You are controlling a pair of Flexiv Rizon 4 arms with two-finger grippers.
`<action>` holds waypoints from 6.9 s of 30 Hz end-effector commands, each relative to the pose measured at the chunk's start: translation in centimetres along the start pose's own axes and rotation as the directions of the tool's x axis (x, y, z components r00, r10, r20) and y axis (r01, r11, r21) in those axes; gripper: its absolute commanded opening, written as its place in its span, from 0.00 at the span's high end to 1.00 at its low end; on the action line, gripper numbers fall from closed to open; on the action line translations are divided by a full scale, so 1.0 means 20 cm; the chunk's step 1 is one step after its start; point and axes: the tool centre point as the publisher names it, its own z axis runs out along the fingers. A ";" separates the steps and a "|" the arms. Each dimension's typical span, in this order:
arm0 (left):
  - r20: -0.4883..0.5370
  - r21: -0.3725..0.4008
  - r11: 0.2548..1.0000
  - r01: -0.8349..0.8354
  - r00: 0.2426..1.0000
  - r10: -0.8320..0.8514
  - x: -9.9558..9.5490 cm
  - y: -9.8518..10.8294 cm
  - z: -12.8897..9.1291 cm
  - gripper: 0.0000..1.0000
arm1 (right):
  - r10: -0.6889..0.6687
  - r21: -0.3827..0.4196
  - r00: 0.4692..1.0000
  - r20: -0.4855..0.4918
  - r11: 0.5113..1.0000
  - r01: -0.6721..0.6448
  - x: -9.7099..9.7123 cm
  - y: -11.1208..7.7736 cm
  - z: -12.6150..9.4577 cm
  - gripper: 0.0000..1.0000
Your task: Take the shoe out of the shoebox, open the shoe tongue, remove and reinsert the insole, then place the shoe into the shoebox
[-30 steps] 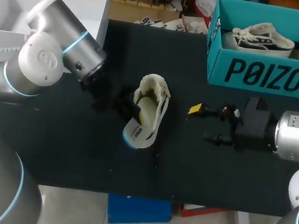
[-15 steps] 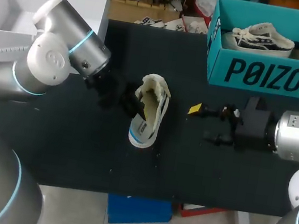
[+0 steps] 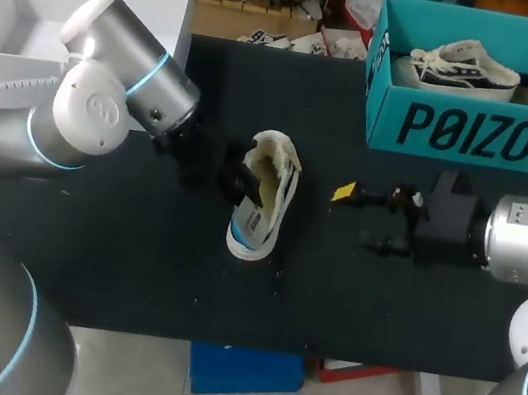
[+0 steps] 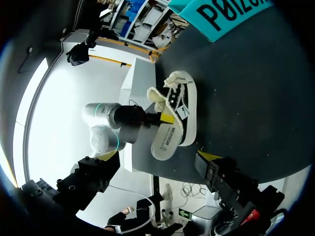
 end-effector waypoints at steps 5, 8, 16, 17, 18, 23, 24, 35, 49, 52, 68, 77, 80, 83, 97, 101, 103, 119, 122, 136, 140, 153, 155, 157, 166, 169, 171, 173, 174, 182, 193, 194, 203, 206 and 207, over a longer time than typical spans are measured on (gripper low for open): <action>-0.007 0.006 1.000 -0.020 1.000 0.020 -0.01 -0.10 -0.05 0.44 | 0.000 0.000 1.000 0.001 1.000 0.000 0.00 0.00 0.00 0.00; -0.007 0.012 0.999 -0.034 0.999 0.034 -0.01 -0.14 -0.07 0.51 | 0.000 0.000 1.000 0.001 1.000 0.000 0.00 0.00 0.00 0.00; -0.004 0.044 0.996 -0.078 0.997 0.078 -0.01 -0.28 -0.11 0.56 | 0.000 0.000 1.000 0.001 1.000 0.000 0.00 0.00 0.00 0.00; -0.008 0.051 0.995 -0.081 0.997 0.081 -0.01 -0.30 -0.10 0.57 | 0.000 0.000 1.000 0.001 1.000 0.000 0.00 0.00 0.00 0.00; -0.008 0.058 0.995 -0.083 0.996 0.083 0.00 -0.32 -0.10 0.58 | 0.000 0.000 1.000 0.001 1.000 0.000 0.00 0.00 0.00 0.00; -0.023 0.073 0.993 -0.097 0.995 0.099 0.02 -0.37 -0.11 0.95 | 0.000 0.000 1.000 0.001 1.000 0.000 0.00 0.00 0.00 0.00; -0.026 0.075 0.992 -0.099 0.995 0.101 0.02 -0.38 -0.11 1.00 | 0.000 0.000 1.000 0.001 1.000 0.000 0.00 0.00 0.00 0.00; -0.035 0.060 0.993 -0.101 0.994 0.103 0.03 -0.34 -0.09 1.00 | 0.000 0.000 1.000 0.001 1.000 0.000 0.00 0.00 0.00 0.00; -0.012 0.028 0.996 -0.089 0.996 0.090 -0.01 -0.23 -0.05 1.00 | 0.000 0.000 1.000 0.001 1.000 0.000 0.00 0.00 0.00 0.00; -0.007 0.023 0.996 -0.083 0.997 0.083 -0.01 -0.21 -0.04 1.00 | 0.000 0.000 1.000 0.001 1.000 0.000 0.00 0.00 0.00 0.00; 0.016 -0.017 0.999 -0.038 0.999 0.038 0.01 -0.07 0.00 1.00 | 0.000 0.000 1.000 0.001 1.000 0.000 0.00 0.00 0.00 0.00; 0.022 -0.046 0.999 -0.016 1.000 0.017 0.01 -0.02 0.00 1.00 | 0.000 0.000 1.000 0.001 1.000 0.000 0.00 0.00 0.00 0.00; 0.019 -0.053 0.999 -0.010 1.000 0.011 0.02 -0.01 0.01 1.00 | 0.000 0.000 1.000 0.001 1.000 0.000 0.00 0.00 0.00 0.00; 0.014 -0.055 0.998 -0.005 1.000 0.005 0.02 0.00 0.01 1.00 | 0.000 0.000 1.000 0.001 1.000 0.000 0.00 0.00 0.00 0.00; -0.005 -0.011 0.998 -0.063 0.998 0.063 0.00 -0.23 -0.13 0.25 | 0.000 0.000 1.000 0.001 1.000 0.000 0.00 0.00 0.00 0.00; -0.012 -0.027 0.997 -0.073 0.997 0.073 -0.01 -0.23 -0.15 0.39 | 0.000 0.000 1.000 0.001 1.000 0.000 0.00 0.00 0.00 0.00; -0.025 -0.042 0.996 -0.080 0.997 0.079 -0.01 -0.23 -0.16 0.60 | 0.000 0.000 1.000 0.001 1.000 0.000 0.00 0.00 0.00 0.00; -0.222 -0.134 0.977 -0.168 0.966 0.136 0.05 -0.23 -0.13 1.00 | 0.000 0.000 1.000 0.001 1.000 0.000 0.00 0.00 0.00 0.00; -0.238 -0.137 0.976 -0.172 0.962 0.136 0.07 -0.22 -0.11 1.00 | 0.000 0.000 1.000 0.001 1.000 0.000 0.00 0.00 0.00 0.00; -0.264 -0.110 0.983 -0.144 0.958 0.111 0.10 -0.16 0.01 1.00 | 0.000 0.000 1.000 0.001 1.000 0.000 0.00 0.00 0.00 0.00; -0.277 -0.104 0.984 -0.142 0.955 0.108 0.10 -0.14 0.03 1.00 | 0.000 0.000 1.000 0.001 1.000 0.000 0.00 0.00 0.00 0.00; -0.378 -0.096 0.976 -0.194 0.914 0.144 0.07 -0.09 0.14 1.00 | 0.000 0.000 1.000 0.001 1.000 0.000 0.00 0.00 0.00 0.00; -0.392 -0.097 0.976 -0.196 0.909 0.143 0.08 -0.08 0.16 1.00 | 0.000 0.000 1.000 0.001 1.000 0.000 0.00 0.00 0.00 0.00; -0.398 -0.088 0.980 -0.180 0.908 0.131 0.10 -0.06 0.18 1.00 | 0.000 0.000 1.000 0.001 1.000 0.000 0.00 0.00 0.00 0.00; -0.425 -0.101 0.980 -0.173 0.898 0.115 0.13 -0.03 0.21 1.00 | 0.000 0.000 1.000 0.001 1.000 0.000 0.00 0.00 0.00 0.00; -0.417 -0.103 0.977 -0.185 0.900 0.127 0.11 -0.05 0.17 1.00 | 0.000 0.000 1.000 0.001 1.000 0.000 0.00 0.00 0.00 0.00; -0.408 -0.103 0.977 -0.188 0.903 0.131 0.09 -0.06 0.13 1.00 | 0.000 0.000 1.000 0.001 1.000 0.000 0.00 0.00 0.00 0.00; -0.407 -0.105 0.975 -0.195 0.903 0.137 0.07 -0.08 0.09 1.00 | 0.000 0.000 1.000 0.001 1.000 0.000 0.00 0.00 0.00 0.00; -0.408 -0.107 0.973 -0.203 0.902 0.143 0.06 -0.09 0.07 1.00 | 0.000 0.000 1.000 0.001 1.000 0.000 0.00 0.00 0.00 0.00; -0.383 -0.133 0.969 -0.207 0.913 0.142 0.01 -0.14 -0.09 1.00 | 0.000 0.000 1.000 0.001 1.000 0.000 0.00 0.00 0.00 0.00; -0.331 -0.195 0.964 -0.179 0.937 0.107 0.00 -0.18 -0.33 1.00 | 0.000 0.000 1.000 0.001 1.000 0.000 0.00 0.00 0.00 0.00; -0.319 -0.194 0.967 -0.168 0.943 0.099 0.00 -0.18 -0.34 1.00 | 0.000 0.000 1.000 0.001 1.000 0.000 0.00 0.00 0.00 0.00; -0.143 -0.202 0.979 -0.024 0.990 -0.005 0.01 -0.15 -0.48 1.00 | 0.000 0.000 1.000 0.001 1.000 0.000 0.00 0.00 0.00 0.00; -0.097 -0.193 0.981 0.014 0.995 -0.033 0.02 -0.14 -0.50 1.00 | 0.000 0.000 1.000 0.001 1.000 0.000 0.00 0.00 0.00 0.00; -0.078 -0.189 0.982 0.029 0.996 -0.044 0.02 -0.14 -0.51 1.00 | 0.000 0.000 1.000 0.001 1.000 0.000 0.00 0.00 0.00 0.00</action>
